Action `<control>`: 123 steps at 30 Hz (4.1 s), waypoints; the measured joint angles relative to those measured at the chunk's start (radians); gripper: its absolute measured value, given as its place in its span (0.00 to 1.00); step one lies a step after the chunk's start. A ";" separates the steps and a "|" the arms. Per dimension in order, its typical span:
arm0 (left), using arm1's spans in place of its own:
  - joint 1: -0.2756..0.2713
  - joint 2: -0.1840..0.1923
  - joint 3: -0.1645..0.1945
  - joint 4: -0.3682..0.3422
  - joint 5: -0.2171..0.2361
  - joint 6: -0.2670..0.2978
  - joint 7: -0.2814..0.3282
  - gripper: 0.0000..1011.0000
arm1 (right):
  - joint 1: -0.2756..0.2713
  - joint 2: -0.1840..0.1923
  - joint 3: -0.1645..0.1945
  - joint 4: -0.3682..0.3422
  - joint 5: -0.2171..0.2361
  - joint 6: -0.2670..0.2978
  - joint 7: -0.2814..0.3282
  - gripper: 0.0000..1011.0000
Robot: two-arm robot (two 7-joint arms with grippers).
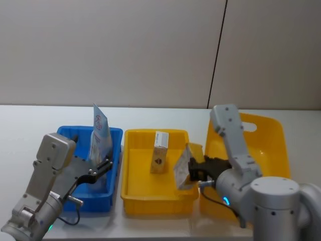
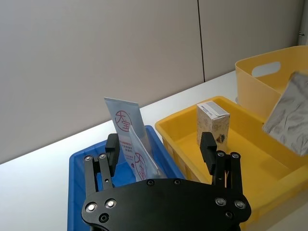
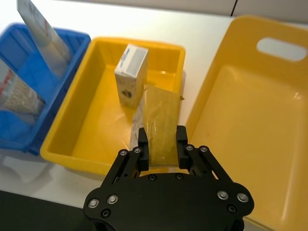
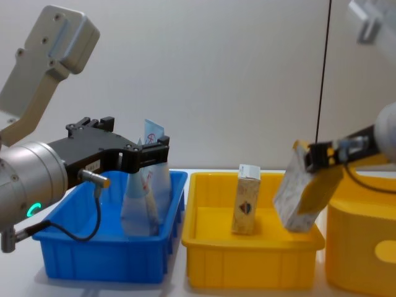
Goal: Bimanual collaborative sorting of washing and personal care products
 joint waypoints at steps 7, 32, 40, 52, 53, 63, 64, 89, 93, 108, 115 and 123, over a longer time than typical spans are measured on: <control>0.000 0.000 0.000 0.000 0.000 0.000 0.000 0.99 | -0.048 0.029 0.028 -0.106 0.001 -0.036 0.018 0.28; 0.000 0.000 0.000 0.000 0.000 0.000 0.000 0.99 | -0.153 0.127 0.198 -0.227 -0.021 -0.062 0.027 0.28; 0.000 0.000 0.000 0.000 0.000 0.000 0.000 0.99 | -0.155 0.147 0.244 -0.174 0.005 -0.085 0.075 0.28; 0.000 0.000 0.000 0.000 0.000 0.000 0.000 0.99 | -0.148 0.159 0.277 -0.130 0.028 -0.114 0.115 0.30; 0.000 0.000 0.000 0.000 0.000 0.000 0.000 0.99 | -0.148 0.160 0.279 -0.127 0.030 -0.117 0.119 0.36; 0.000 0.000 0.000 0.000 0.000 0.000 0.000 0.99 | -0.145 0.163 0.290 -0.113 0.037 -0.126 0.131 0.67; 0.000 0.000 0.000 0.000 0.000 0.000 0.000 0.99 | -0.145 0.163 0.291 -0.112 0.038 -0.126 0.132 0.69; -0.026 -0.039 0.004 0.029 0.029 0.099 0.028 0.99 | -0.143 0.166 0.297 -0.103 0.043 -0.132 0.141 0.99; -0.028 -0.052 0.004 0.043 0.033 0.114 0.038 0.99 | -0.144 0.166 0.298 -0.103 0.043 -0.133 0.141 0.99; -0.066 -0.113 -0.005 0.146 0.034 0.124 0.049 0.99 | -0.144 0.166 0.298 -0.102 0.043 -0.133 0.142 0.99; -0.094 -0.142 -0.006 0.202 0.033 0.119 0.043 0.99 | -0.144 0.166 0.298 -0.102 0.043 -0.133 0.142 0.99; -0.109 -0.157 -0.006 0.232 0.033 0.117 0.039 0.95 | -0.144 0.166 0.298 -0.102 0.043 -0.133 0.141 0.99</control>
